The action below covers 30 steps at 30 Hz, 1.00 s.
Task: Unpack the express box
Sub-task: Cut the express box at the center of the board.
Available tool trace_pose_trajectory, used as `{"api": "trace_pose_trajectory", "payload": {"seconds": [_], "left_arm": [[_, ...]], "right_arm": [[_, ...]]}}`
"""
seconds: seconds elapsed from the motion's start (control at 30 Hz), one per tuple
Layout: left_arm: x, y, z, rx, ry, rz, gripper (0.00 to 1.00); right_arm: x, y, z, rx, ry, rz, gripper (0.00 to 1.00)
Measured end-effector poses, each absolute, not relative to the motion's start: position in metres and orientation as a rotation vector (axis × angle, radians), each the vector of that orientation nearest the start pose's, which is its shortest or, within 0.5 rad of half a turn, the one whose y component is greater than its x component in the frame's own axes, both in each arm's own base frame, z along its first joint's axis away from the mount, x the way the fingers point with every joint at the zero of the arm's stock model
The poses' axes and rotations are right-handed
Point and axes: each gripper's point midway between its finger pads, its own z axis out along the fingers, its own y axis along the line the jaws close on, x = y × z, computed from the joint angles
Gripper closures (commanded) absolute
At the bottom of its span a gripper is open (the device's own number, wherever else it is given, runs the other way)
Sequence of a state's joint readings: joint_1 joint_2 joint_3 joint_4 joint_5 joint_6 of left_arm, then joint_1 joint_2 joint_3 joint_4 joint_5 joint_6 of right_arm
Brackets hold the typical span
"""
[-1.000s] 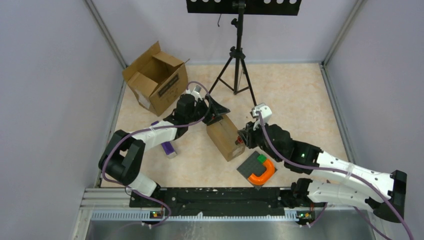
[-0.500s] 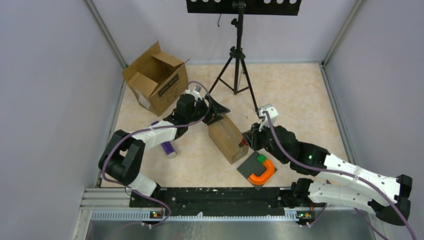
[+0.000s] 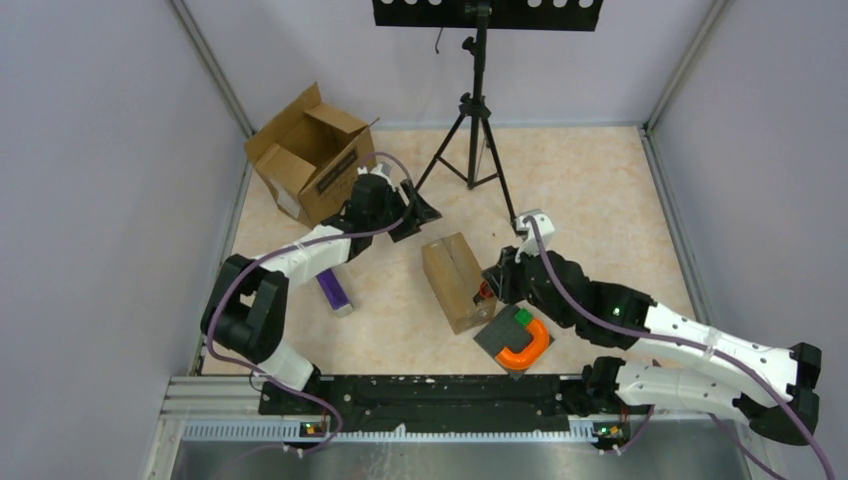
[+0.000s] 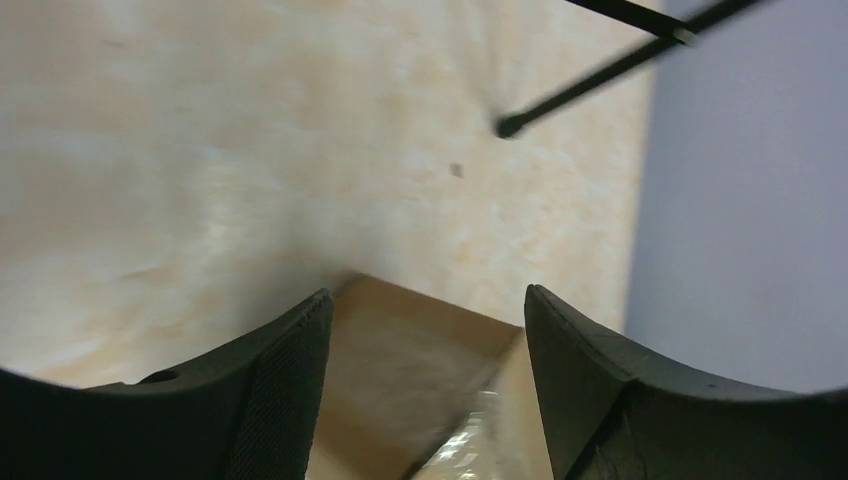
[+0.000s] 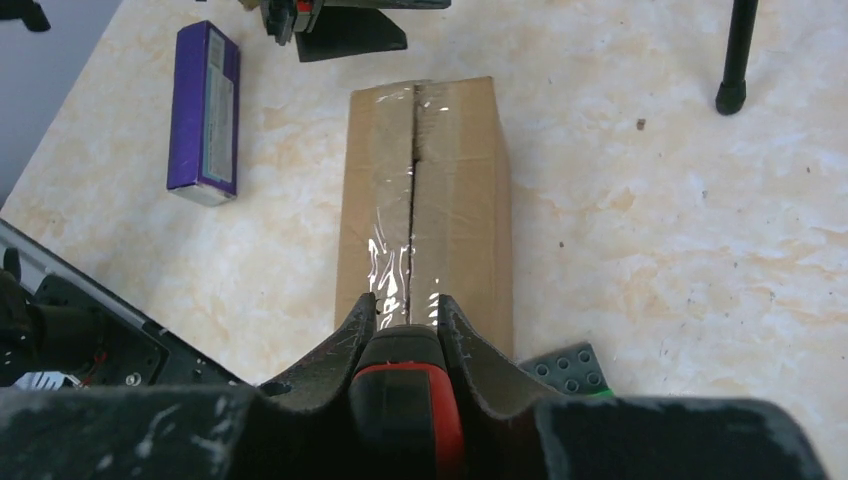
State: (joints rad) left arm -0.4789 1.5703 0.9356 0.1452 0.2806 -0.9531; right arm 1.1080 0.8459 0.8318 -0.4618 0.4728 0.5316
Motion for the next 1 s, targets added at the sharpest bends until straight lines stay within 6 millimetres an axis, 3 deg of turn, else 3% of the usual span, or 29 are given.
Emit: {"api": "trace_pose_trajectory", "payload": {"seconds": [0.1, 0.17, 0.43, 0.6, 0.77, 0.87, 1.0], "left_arm": [[0.369, -0.250, 0.132, -0.384, 2.314, -0.952, 0.26], [0.371, -0.244, 0.136, -0.372, 2.338, -0.917, 0.25], [0.351, -0.264, 0.183, -0.220, 2.289, -1.025, 0.24], [0.339, -0.280, 0.196, -0.162, 2.278, -1.125, 0.24], [0.335, -0.299, 0.190, -0.136, 2.286, -1.203, 0.25], [0.334, -0.301, 0.170, -0.159, 2.315, -1.194, 0.26], [0.336, -0.298, 0.166, -0.207, 2.278, -1.189, 0.26]], "right_arm": [[0.183, 0.236, 0.226, -0.320, 2.005, 0.569, 1.00], [0.187, 0.242, 0.226, -0.341, 1.990, 0.562, 1.00], [0.220, 0.268, 0.230, -0.380, 1.920, 0.577, 1.00], [0.239, 0.275, 0.233, -0.406, 1.886, 0.563, 1.00], [0.245, 0.283, 0.234, -0.454, 1.871, 0.550, 1.00], [0.247, 0.285, 0.235, -0.462, 1.887, 0.541, 1.00], [0.246, 0.282, 0.233, -0.437, 1.929, 0.535, 1.00]]}}
